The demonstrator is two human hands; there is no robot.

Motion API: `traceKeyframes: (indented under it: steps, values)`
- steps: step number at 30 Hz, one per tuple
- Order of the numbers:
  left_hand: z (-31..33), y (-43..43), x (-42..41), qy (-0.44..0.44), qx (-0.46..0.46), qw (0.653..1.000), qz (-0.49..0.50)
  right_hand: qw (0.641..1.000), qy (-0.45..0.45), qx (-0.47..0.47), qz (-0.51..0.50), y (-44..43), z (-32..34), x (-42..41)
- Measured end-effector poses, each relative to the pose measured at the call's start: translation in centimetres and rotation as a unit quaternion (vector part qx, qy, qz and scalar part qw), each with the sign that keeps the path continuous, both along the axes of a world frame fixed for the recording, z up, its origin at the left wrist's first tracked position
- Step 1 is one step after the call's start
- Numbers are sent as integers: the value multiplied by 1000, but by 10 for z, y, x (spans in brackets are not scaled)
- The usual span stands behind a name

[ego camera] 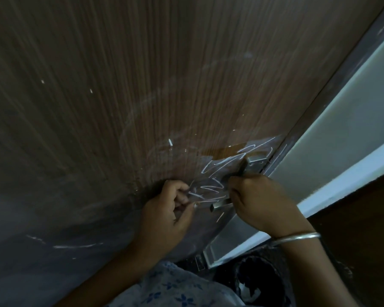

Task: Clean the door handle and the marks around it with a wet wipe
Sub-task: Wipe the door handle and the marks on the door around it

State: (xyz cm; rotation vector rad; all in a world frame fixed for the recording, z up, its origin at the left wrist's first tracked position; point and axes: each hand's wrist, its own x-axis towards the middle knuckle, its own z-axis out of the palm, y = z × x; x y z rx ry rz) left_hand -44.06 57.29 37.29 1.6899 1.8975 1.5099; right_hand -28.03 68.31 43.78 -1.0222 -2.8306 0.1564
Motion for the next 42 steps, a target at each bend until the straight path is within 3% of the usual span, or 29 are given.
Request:
traceKeyframes:
  steps: [7,11,15,20,27,33,39,42]
  values:
    - [-2,2,1,5,-3,1000,-3,998,35,25,46,-14,-1,-17]
    - [1,2,3,6,-3,1000,-7,992,122,-4,44,-26,-3,-21]
    - [14,1,6,39,30,999,-9,943,330,38,9,-31,-6,-15]
    - [33,3,14,102,137,985,9,880,439,168,61,-36,-22,-25]
    - [45,0,7,176,224,957,64,805,442,348,186,-18,-25,-54]
    - [34,-2,2,260,145,940,166,816,418,319,242,-21,-31,-75]
    - [27,-2,-2,305,89,929,190,794,449,392,120,3,-19,-64]
    - [27,-2,-3,314,77,928,184,808,433,397,50,3,-35,-55]
